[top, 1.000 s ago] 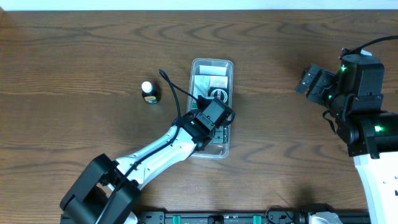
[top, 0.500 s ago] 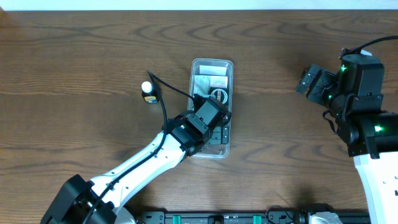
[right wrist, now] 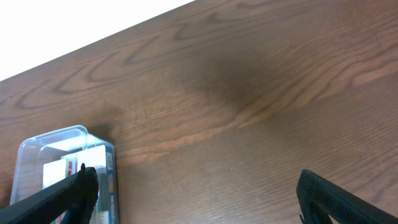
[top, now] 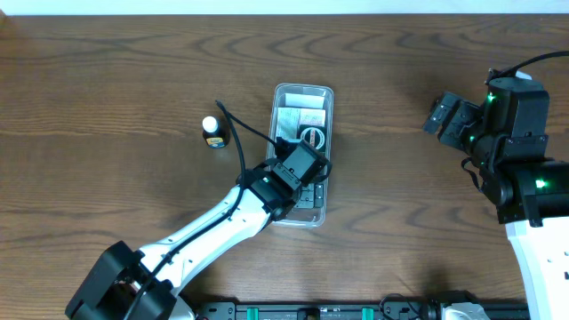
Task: Pack container
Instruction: 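Carry the red box right and lower it into the container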
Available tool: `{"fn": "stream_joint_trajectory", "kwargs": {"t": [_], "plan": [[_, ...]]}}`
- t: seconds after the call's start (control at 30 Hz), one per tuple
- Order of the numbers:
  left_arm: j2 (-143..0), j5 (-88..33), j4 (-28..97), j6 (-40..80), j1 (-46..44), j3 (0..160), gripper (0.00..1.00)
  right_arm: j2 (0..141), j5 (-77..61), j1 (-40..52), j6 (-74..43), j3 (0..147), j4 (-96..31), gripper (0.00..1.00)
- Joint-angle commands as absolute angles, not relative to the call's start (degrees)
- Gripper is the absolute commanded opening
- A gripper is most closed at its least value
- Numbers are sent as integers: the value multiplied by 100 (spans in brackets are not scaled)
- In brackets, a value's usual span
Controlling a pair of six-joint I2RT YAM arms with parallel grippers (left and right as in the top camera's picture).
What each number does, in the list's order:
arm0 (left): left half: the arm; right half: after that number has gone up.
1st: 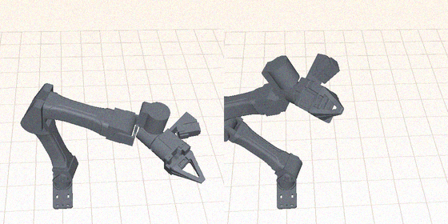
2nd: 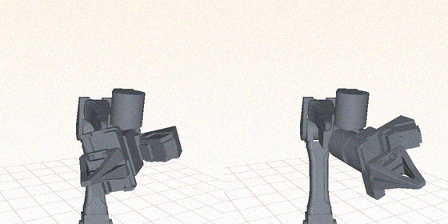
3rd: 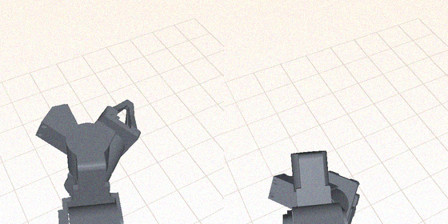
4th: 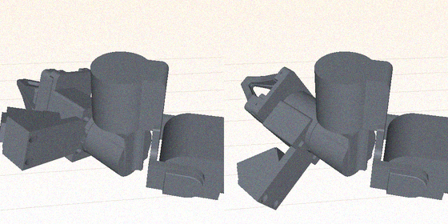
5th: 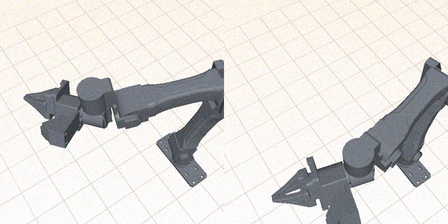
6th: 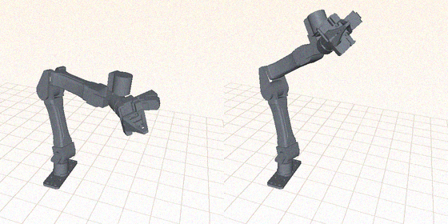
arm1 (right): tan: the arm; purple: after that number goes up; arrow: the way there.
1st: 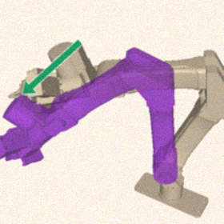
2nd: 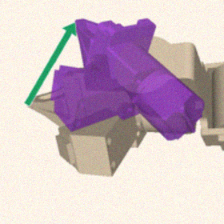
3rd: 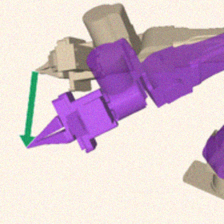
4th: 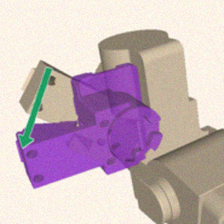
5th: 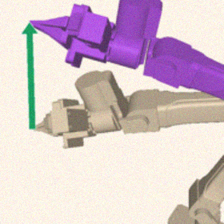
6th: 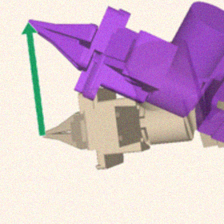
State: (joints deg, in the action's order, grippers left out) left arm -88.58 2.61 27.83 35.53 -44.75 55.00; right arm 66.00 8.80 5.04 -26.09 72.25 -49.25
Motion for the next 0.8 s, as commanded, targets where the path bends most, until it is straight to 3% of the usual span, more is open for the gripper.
{"fn": "stream_joint_trajectory", "kwargs": {"t": [0.0,0.1,0.2,0.53,0.77], "plan": [[-8986,410,2709,3459,-4482,5575,89,6600,899,436,-2628,7234,-4934,99],[-9072,375,2696,3461,-4482,5575,90,6600,899,436,-2628,7234,-4934,99],[-9091,314,2692,3459,-4482,5575,100,6600,899,436,-2628,7231,-4934,99],[-9052,305,2346,3415,-4464,5581,98,6600,899,436,-2628,7231,-4934,99],[-8259,309,2432,2998,-3975,5800,100,6600,899,436,-2628,7234,-4934,99]]}}
